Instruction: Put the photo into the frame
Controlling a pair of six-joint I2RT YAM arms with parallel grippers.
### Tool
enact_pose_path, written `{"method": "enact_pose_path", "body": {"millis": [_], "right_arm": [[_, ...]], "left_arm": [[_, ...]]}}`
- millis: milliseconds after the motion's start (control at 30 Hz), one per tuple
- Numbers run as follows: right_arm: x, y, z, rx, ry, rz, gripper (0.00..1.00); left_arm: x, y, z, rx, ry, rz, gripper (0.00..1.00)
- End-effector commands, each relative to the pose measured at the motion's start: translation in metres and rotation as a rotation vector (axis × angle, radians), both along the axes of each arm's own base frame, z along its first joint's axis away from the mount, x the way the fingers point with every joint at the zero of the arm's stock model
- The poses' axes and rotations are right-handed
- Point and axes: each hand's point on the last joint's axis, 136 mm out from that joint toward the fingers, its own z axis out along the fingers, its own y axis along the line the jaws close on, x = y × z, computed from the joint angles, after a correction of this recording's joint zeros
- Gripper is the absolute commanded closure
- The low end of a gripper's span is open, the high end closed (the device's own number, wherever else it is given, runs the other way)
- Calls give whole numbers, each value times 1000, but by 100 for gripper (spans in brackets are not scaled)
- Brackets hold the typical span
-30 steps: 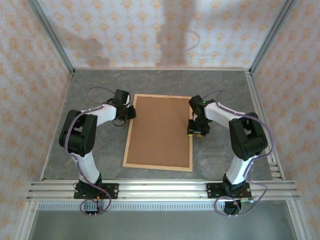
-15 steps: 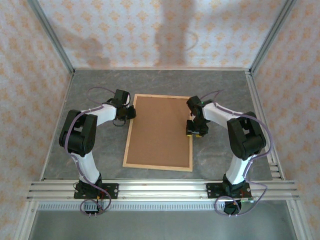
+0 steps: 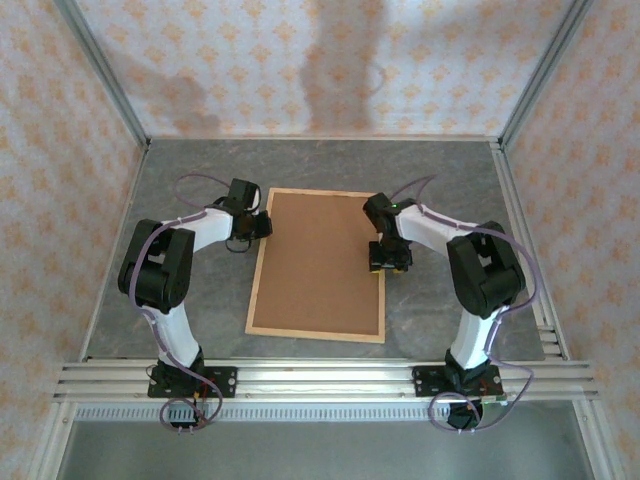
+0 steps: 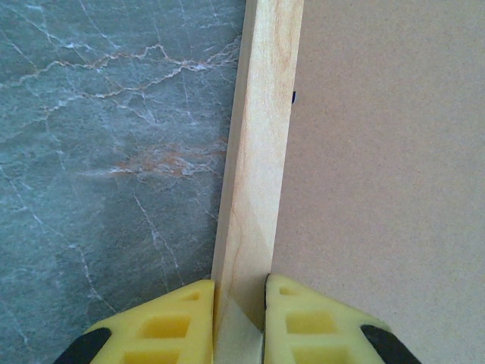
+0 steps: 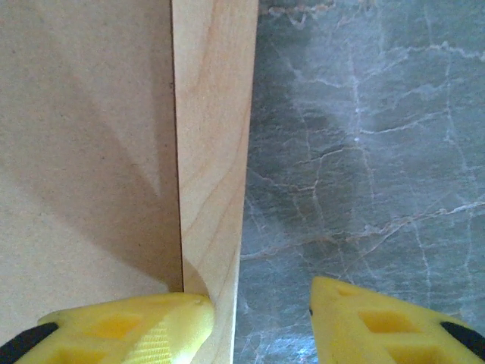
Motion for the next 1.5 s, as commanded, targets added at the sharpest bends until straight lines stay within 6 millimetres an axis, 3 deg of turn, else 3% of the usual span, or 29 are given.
{"method": "enact_pose_path", "body": {"millis": [0,400,767,967,1200,1467], "right_arm": [[-15,25,-23,32,68,58,51],[-16,33,-30,-23,61,232,47],[-5,51,-19,-9,0,362,46],[-9,65,-21,73,33,250,46],[-14,62,-30,151,92,1,48],[-13,69,-36,234,108,-144,47]], "left_arm": [[-32,-10,-37,-3,146,-23,83],[-32,-10,-37,-2,145,-23,83],[-32,-9,-37,0,146,-22,83],[-33,-9,-36,2,144,-22,83],[-33,-10,-35,-1,144,-25,83],[-33,-10,-33,2,137,-27,83]]}}
